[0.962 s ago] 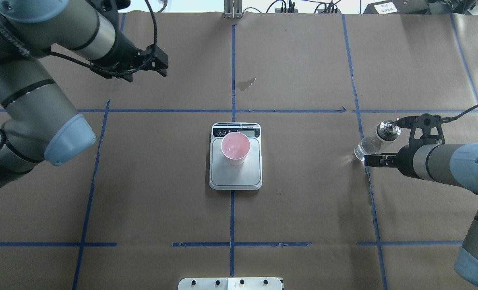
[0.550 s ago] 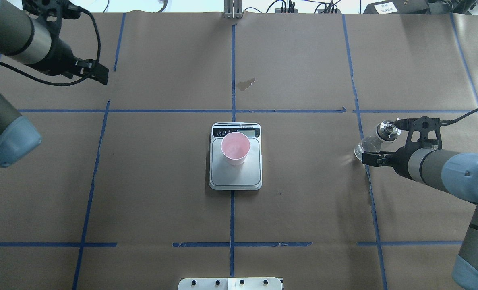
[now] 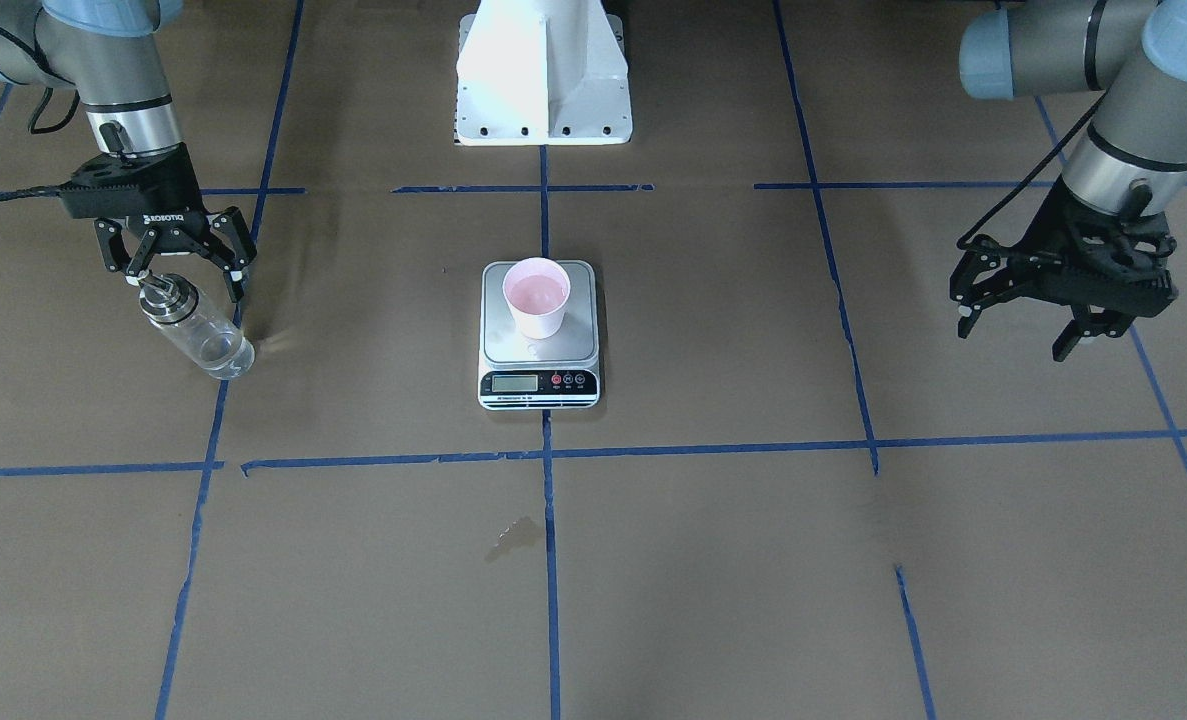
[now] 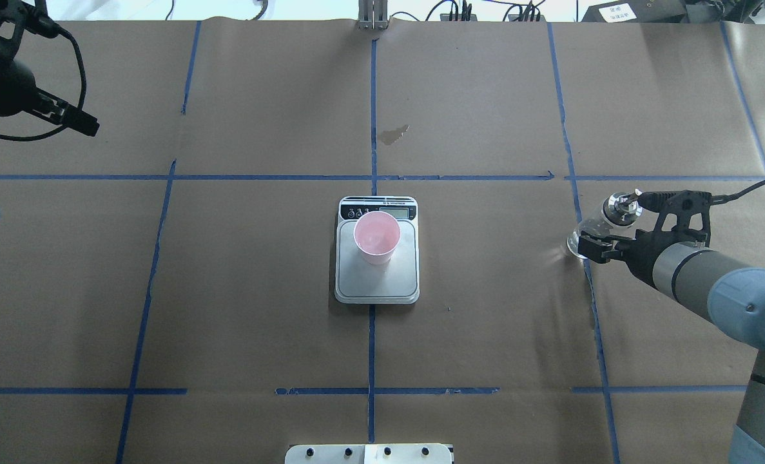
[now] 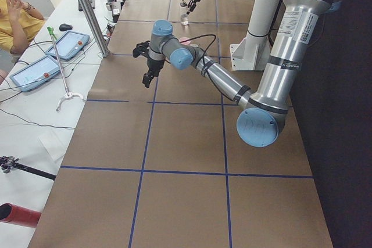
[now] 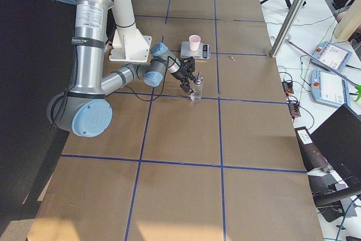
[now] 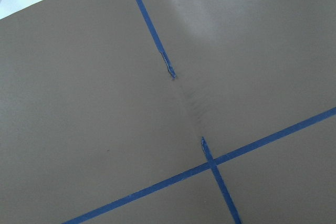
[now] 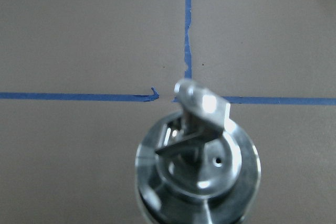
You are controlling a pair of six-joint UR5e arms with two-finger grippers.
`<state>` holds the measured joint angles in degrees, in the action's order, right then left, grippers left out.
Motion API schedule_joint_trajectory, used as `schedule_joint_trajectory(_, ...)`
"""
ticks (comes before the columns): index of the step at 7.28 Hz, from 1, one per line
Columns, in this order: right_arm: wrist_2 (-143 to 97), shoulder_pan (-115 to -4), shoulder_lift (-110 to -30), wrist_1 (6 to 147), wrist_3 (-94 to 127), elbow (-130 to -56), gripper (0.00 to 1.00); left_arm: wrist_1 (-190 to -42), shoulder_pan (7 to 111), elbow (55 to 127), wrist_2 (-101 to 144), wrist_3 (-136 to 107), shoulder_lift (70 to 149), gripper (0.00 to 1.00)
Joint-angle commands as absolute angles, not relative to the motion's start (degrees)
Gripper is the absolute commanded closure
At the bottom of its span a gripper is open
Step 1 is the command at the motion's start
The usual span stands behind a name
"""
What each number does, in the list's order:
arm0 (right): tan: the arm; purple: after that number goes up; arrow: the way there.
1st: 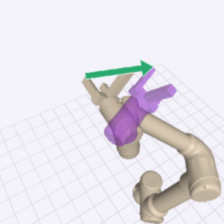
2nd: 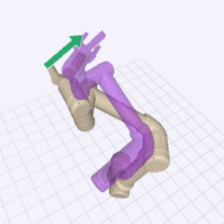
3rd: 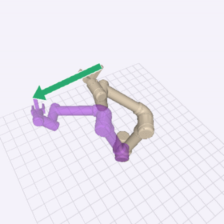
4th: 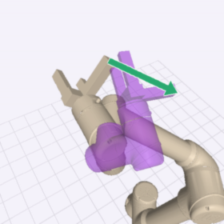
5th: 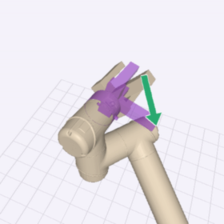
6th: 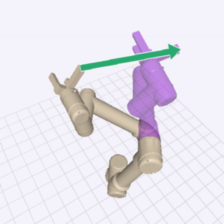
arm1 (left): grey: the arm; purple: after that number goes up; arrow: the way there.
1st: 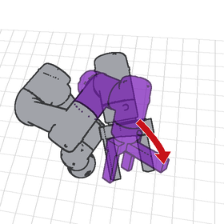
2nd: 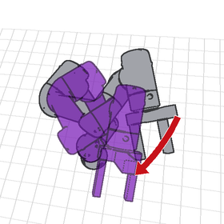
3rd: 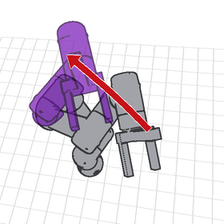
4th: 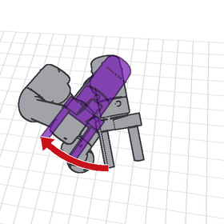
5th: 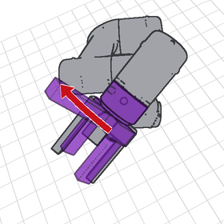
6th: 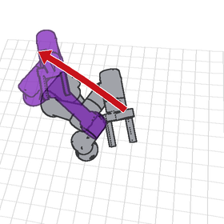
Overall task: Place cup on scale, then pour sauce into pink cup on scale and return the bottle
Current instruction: 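Lift the glass bottle upright with the right gripper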
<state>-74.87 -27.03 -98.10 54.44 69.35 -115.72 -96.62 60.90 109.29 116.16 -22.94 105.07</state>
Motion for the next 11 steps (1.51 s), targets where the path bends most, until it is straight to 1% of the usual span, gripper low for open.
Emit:
schedule_joint_trajectory(1,-68.49,-24.18,-98.61,52.31,70.74,-113.74,0.00,-96.68,61.78,109.34,115.93,-22.59,105.03,0.08)
schedule_joint_trajectory(3,-63.91,-21.71,-98.70,51.42,71.54,-111.98,0.00,-96.42,63.62,109.95,115.93,-22.59,105.03,0.08)
schedule_joint_trajectory(5,-59.95,-20.05,-98.35,46.35,71.72,-108.04,0.00,-96.42,64.51,109.86,115.93,-22.59,105.03,0.08)
schedule_joint_trajectory(6,-59.33,-20.04,-98.61,45.10,71.72,-107.32,0.00,-96.42,64.60,109.95,115.93,-22.59,105.03,0.07)
schedule_joint_trajectory(11,-52.74,-18.81,-97.21,45.09,71.46,-106.70,0.00,-96.24,66.18,110.48,115.84,-22.67,104.77,0.06)
